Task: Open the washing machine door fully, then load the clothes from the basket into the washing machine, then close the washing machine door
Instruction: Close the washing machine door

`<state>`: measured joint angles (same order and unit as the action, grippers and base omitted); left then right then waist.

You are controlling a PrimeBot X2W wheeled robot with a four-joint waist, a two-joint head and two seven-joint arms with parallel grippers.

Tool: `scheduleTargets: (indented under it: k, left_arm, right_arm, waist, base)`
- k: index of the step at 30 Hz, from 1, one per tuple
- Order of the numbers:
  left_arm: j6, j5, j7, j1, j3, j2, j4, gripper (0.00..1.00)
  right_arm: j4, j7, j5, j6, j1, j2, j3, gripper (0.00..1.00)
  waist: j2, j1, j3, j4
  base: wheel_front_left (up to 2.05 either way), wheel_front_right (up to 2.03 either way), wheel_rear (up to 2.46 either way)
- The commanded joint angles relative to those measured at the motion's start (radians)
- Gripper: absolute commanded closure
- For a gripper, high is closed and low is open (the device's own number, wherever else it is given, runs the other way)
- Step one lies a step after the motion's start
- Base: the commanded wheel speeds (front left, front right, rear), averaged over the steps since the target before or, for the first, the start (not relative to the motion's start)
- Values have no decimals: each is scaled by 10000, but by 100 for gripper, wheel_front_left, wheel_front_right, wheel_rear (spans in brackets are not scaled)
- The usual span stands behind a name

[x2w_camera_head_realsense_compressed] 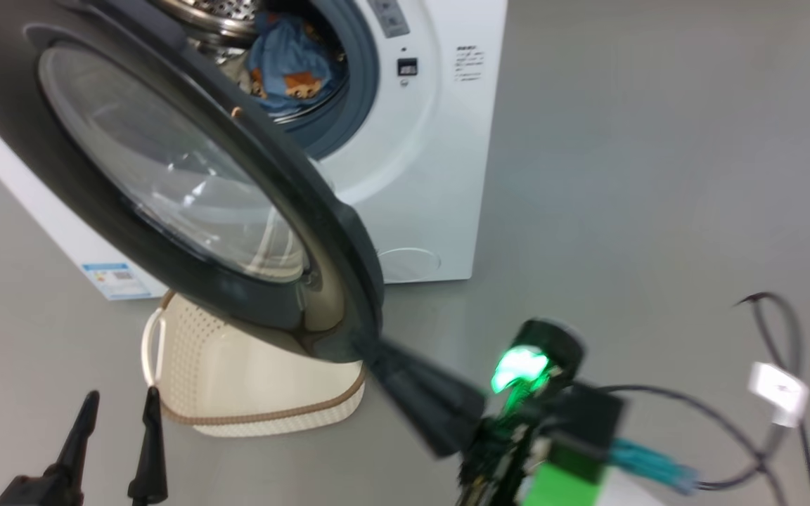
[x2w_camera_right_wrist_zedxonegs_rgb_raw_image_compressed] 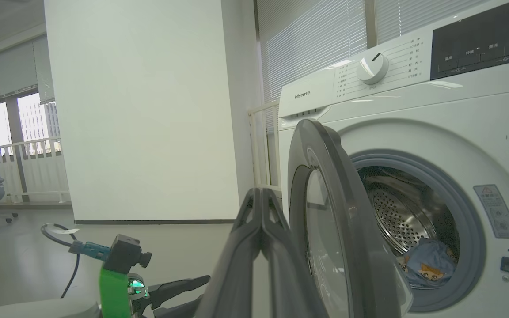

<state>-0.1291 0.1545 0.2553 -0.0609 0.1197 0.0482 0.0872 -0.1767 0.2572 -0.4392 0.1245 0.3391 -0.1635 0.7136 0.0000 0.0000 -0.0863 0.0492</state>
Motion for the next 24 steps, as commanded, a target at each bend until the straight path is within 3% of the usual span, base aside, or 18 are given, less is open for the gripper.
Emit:
scheduleTargets:
  k: [1,10,24]
  left_arm:
    - [-14,93,65,454,264,97,-308,0]
    - [-14,221,65,863,-125,66,-301,0]
    - [-15,242,65,1248,-356,45,-347,0]
  right_arm:
    - [66,45,-148,62,347,84,453,100]
    - [1825,45,-711,62,658,21,1588,100]
    - [3031,45,-446,62,889,213,779,100]
  waist:
    - [0,0,-220,237]
    - [0,0,-797,892]
    - [0,0,-1297,1276]
  base:
    - [0,0,0]
    - [0,0,0]
    - [0,0,0]
